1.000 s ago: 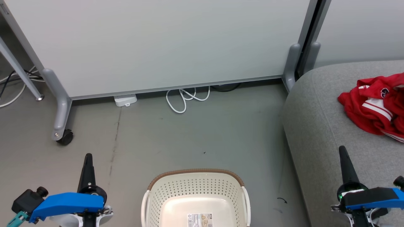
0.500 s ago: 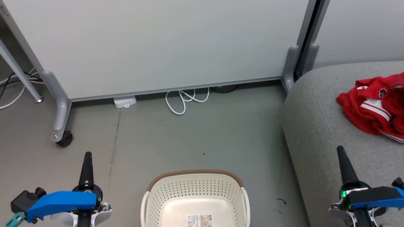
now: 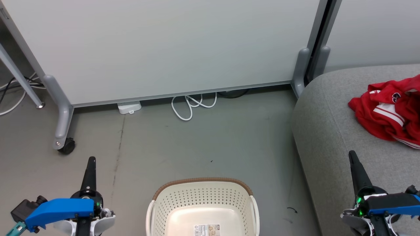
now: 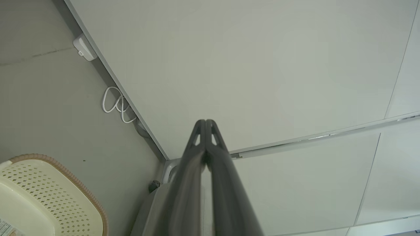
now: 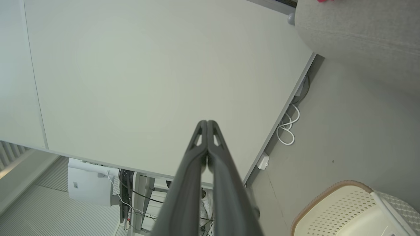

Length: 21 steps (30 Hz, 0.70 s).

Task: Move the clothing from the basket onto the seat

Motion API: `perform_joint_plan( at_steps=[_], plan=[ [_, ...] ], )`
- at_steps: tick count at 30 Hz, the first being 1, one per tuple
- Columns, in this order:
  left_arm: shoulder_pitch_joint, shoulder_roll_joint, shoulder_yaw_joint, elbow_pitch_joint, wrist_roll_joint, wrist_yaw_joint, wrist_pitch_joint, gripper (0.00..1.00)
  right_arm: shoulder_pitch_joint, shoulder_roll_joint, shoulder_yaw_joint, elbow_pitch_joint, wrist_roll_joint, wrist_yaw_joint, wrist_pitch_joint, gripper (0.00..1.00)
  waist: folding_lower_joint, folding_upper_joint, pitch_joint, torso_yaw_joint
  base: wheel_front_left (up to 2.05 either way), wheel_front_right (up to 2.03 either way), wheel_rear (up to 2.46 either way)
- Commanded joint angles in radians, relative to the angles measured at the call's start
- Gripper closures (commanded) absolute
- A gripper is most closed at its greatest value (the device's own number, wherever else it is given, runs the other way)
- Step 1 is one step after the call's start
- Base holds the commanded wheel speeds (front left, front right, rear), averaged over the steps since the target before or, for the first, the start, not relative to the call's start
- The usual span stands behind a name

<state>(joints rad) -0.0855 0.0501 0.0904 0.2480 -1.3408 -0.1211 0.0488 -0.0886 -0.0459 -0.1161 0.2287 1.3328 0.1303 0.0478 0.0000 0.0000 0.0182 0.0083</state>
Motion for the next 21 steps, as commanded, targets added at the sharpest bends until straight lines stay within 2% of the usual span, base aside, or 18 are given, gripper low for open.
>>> perform_joint_plan(
  at_steps=[1, 21],
  plan=[
    [-0.020, 0.001, 0.008, -0.007, -0.025, -0.006, 0.006, 1.00, -0.017, -0.006, 0.001, -0.002, 0.026, 0.001, 0.006, 1.00, 0.0000, 0.0000, -0.001, 0.000, 0.00, 0.00, 0.00],
    [-0.026, 0.000, 0.019, -0.005, -0.182, -0.011, 0.046, 1.00, -0.022, -0.007, 0.002, 0.011, 0.189, 0.001, 0.048, 1.00, 0.0000, 0.0000, -0.009, -0.005, 0.00, 0.00, 0.00]
  ],
)
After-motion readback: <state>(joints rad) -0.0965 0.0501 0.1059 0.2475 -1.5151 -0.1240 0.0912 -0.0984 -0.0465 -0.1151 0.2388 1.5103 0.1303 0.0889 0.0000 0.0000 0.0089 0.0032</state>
